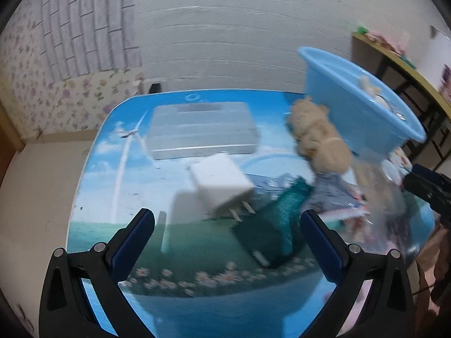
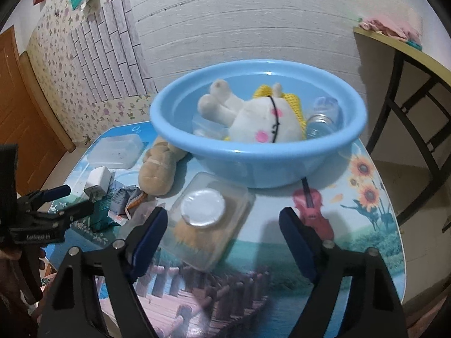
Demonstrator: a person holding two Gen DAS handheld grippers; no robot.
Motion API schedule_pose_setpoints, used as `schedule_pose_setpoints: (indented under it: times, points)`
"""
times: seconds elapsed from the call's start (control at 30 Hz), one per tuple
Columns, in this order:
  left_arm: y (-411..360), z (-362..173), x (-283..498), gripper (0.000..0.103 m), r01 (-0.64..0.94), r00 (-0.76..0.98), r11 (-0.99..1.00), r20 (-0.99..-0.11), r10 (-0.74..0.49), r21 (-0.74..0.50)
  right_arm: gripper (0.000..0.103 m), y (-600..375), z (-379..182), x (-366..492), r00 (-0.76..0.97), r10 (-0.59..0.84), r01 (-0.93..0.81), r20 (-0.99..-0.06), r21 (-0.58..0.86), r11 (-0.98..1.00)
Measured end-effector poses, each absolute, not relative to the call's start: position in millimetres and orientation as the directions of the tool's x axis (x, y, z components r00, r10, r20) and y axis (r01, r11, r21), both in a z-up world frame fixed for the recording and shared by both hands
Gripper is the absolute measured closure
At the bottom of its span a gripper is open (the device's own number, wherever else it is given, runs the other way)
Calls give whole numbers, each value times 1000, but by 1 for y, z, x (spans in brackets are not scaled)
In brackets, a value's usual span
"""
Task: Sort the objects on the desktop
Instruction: 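Grasp the white charger plug with left gripper while right gripper grasps the white round lid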
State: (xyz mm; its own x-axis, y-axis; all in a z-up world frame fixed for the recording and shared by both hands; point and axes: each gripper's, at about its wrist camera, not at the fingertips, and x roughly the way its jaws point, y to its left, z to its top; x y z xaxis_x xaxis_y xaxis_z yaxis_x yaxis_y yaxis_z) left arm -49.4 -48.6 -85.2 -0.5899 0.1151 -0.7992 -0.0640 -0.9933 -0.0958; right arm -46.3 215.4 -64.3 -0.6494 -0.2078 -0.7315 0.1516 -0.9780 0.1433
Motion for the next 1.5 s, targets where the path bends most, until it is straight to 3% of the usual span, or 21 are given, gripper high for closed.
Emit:
schedule_pose_setpoints:
  times: [0.13,0.3,0.43,0.63,0.7,0.83,1.5]
  points:
    - [-50,-91,-61,0,-53,-576,-989,-804,145,-141,37,213,-70,-51,-629,-213,155,-747,148,-977]
    - [-41,-99,-77,0,-46,-571,-992,-812,125,-120,38,212,-72,-52,-626,-223,167,-748,151,-974]
    - [-35,-102,-84,32,-65,-569,-994,-814,114,-93,40,210,-73,-53,-625,-221,180,-748,137,-974]
    - [-40,-100,-87,52,-68,-575,-996,-814,83,-53,45,204,-76,-54,-613,-222,200,-758,123,-972]
    - [-43,-100,-86,53,-70,-573,-996,-815,90,-61,49,203,-75,-53,-619,-215,204,-756,110,-973]
    - [-45,-98,-79,54,-65,-572,-996,-816,82,-54,66,211,-72,-49,-628,-214,203,-748,108,-973]
    - [-49,-92,-26,56,-58,-568,-998,-822,40,-8,66,265,-82,-25,-627,-148,82,-765,124,-989]
